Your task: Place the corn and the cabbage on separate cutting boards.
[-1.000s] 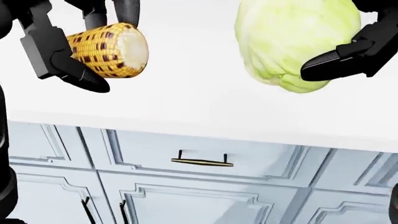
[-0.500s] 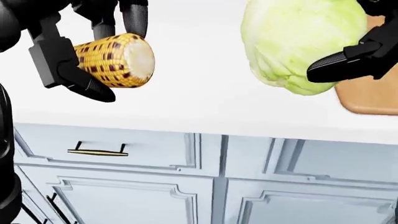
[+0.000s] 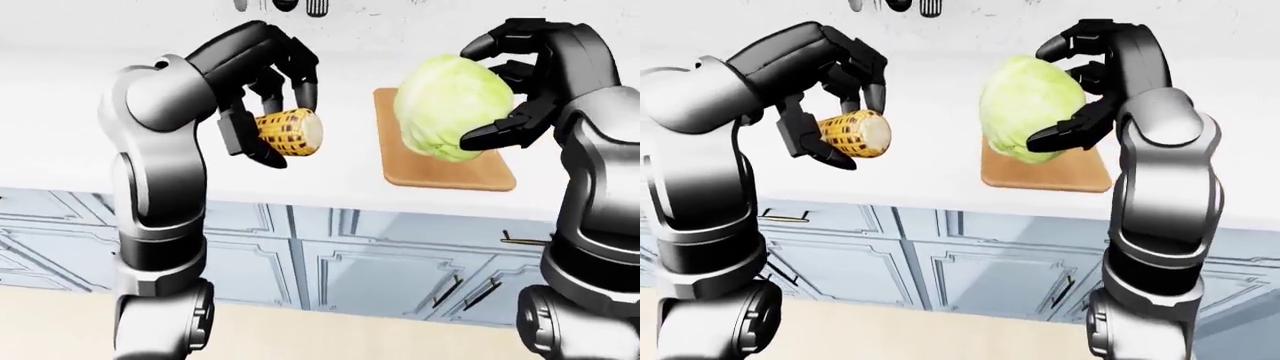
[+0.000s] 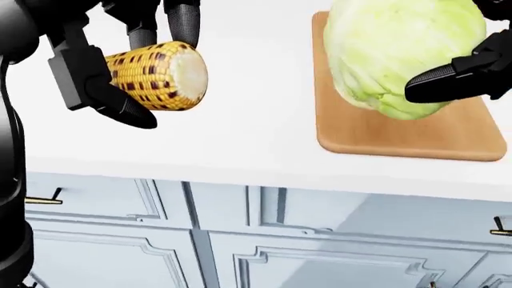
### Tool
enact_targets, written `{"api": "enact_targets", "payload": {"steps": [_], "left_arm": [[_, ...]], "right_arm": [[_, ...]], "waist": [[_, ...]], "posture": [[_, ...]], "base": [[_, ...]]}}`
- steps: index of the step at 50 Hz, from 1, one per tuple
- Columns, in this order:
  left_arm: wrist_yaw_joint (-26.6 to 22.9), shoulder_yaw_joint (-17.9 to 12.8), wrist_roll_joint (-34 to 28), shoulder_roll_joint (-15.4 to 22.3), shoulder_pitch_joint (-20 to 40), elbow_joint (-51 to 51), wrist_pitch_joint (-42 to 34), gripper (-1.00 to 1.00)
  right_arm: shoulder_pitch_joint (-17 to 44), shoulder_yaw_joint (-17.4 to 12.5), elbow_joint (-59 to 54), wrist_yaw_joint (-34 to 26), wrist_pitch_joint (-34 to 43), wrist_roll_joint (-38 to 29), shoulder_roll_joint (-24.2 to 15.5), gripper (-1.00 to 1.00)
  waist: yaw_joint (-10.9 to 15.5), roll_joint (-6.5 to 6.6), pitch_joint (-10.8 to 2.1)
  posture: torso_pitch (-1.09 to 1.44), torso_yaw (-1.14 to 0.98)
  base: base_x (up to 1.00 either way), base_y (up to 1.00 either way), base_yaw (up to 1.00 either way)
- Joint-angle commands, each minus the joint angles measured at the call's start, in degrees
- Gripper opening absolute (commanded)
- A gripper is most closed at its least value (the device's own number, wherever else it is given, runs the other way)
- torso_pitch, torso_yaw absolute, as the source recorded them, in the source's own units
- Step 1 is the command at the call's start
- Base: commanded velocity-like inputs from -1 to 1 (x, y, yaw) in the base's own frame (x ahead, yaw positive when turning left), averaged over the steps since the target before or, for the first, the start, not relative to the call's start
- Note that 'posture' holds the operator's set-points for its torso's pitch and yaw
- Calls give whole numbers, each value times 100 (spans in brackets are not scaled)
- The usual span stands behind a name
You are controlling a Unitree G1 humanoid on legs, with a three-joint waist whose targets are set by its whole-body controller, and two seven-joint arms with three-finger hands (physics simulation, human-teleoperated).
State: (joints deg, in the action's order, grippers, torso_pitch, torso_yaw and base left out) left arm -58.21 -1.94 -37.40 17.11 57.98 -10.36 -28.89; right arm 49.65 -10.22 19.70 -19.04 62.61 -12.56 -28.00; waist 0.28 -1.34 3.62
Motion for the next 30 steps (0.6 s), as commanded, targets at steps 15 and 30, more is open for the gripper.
{"api": "enact_targets", "payload": {"steps": [15, 30], "left_arm": [[146, -171, 8, 79, 106, -279, 88, -100], [231, -192, 49, 115, 90, -218, 145, -100]], "right_arm": [[201, -102, 285, -92, -265, -114, 68, -100], [236, -158, 270, -43, -316, -56, 125, -100]], "waist": [[-20, 486, -237], [196, 89, -36]], "posture": [[0, 0], [0, 0]], "base": [[0, -12, -37], [0, -70, 0]]}}
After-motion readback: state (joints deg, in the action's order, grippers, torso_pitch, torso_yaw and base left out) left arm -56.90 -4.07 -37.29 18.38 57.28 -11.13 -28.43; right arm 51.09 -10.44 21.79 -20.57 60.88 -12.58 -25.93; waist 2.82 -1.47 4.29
